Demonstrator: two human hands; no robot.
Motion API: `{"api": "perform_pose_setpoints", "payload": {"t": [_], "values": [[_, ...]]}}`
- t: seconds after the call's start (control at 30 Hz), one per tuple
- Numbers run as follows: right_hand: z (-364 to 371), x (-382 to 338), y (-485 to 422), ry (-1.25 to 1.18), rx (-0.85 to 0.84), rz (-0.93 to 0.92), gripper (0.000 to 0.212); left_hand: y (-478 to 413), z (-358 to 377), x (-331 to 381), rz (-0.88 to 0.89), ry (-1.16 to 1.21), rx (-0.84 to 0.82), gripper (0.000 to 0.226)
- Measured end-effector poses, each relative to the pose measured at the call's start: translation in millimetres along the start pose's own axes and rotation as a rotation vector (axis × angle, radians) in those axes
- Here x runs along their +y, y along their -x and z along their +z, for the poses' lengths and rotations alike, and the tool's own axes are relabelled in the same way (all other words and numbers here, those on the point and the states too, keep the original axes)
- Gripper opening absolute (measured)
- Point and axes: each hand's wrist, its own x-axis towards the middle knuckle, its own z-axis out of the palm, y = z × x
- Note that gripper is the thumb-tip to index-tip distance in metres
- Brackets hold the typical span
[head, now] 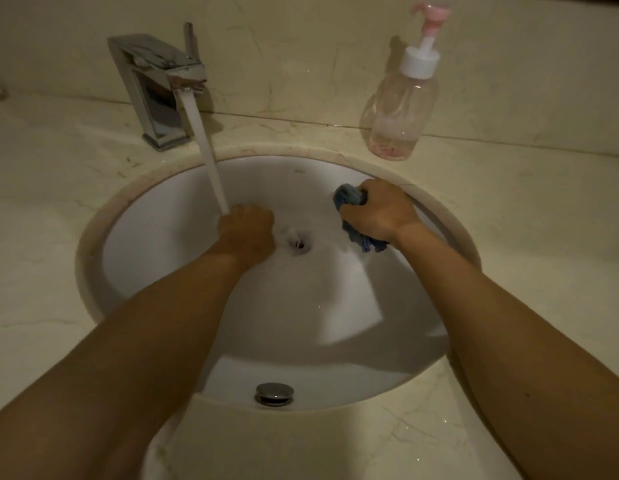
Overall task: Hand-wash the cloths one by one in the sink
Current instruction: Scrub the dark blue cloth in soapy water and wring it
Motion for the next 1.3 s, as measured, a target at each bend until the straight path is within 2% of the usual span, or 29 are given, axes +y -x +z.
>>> {"api": "perform_pose_setpoints", "payload": {"t": [0.07,0.13,0.23,0.33,0.4,0.53,0.6,0.67,0.73,0.8,0.83,0.93,1.0,1.07,1.13,1.23,1.3], "values": [[1.0,0.1,0.0,-0.004,0.015,0.017,0.031,1.6,-3.2,19.0,0.073,0.014,0.095,0.036],[2.4,1.8,-0.9,0.012,0.054,0.046,0.030,5.8,-1.3,44.2,0.248,0.079,0.156,0.040],[5.4,4.9,-4.1,0.064,0.108,0.061,0.029,21.3,10.7,82.3,0.537,0.162,-0.015,0.053],[7.6,5.2,-5.5,0.084,0.119,0.046,0.031,29.7,26.9,96.6,0.670,0.123,-0.112,0.070],[6.2,3.2,-4.9,0.077,0.096,0.039,0.029,21.9,29.4,81.1,0.616,0.091,-0.077,0.065],[3.6,1.7,-4.2,0.030,0.048,0.051,0.030,2.5,24.8,20.1,0.258,-0.032,0.003,0.057],[3.1,1.0,-3.9,0.033,0.047,0.054,0.031,-0.1,20.7,-2.5,0.101,-0.113,0.001,0.045],[2.9,0.6,-2.7,0.028,0.044,0.056,0.031,-0.2,14.3,-10.3,0.021,-0.172,-0.012,0.035],[2.8,1.5,-2.7,0.029,0.050,0.053,0.030,-1.1,7.9,-3.7,-0.031,-0.122,-0.006,0.033],[2.7,2.4,-3.0,0.013,0.051,0.055,0.029,-1.2,5.9,14.2,-0.017,-0.011,-0.011,0.040],[2.8,2.9,-3.4,0.002,0.052,0.056,0.028,-1.2,6.4,25.9,0.044,0.025,-0.002,0.046],[3.2,3.4,-5.2,0.021,0.066,0.047,0.025,7.0,11.1,62.9,0.417,0.098,0.018,0.055],[4.7,4.7,-7.3,0.062,0.081,0.034,0.027,19.9,19.0,82.9,0.652,0.113,-0.033,0.064],[6.0,6.2,-8.4,0.078,0.092,0.022,0.029,27.6,27.5,94.2,0.782,0.090,-0.062,0.064],[5.4,6.8,-7.9,0.069,0.086,0.020,0.027,23.1,31.8,88.6,0.745,0.060,-0.071,0.063],[3.5,5.7,-5.4,0.020,0.067,0.023,0.023,4.8,33.0,42.4,0.459,0.006,-0.076,0.067],[3.5,5.4,-5.5,0.013,0.062,0.028,0.022,-0.8,31.6,7.3,0.304,-0.069,-0.022,0.064]]}}
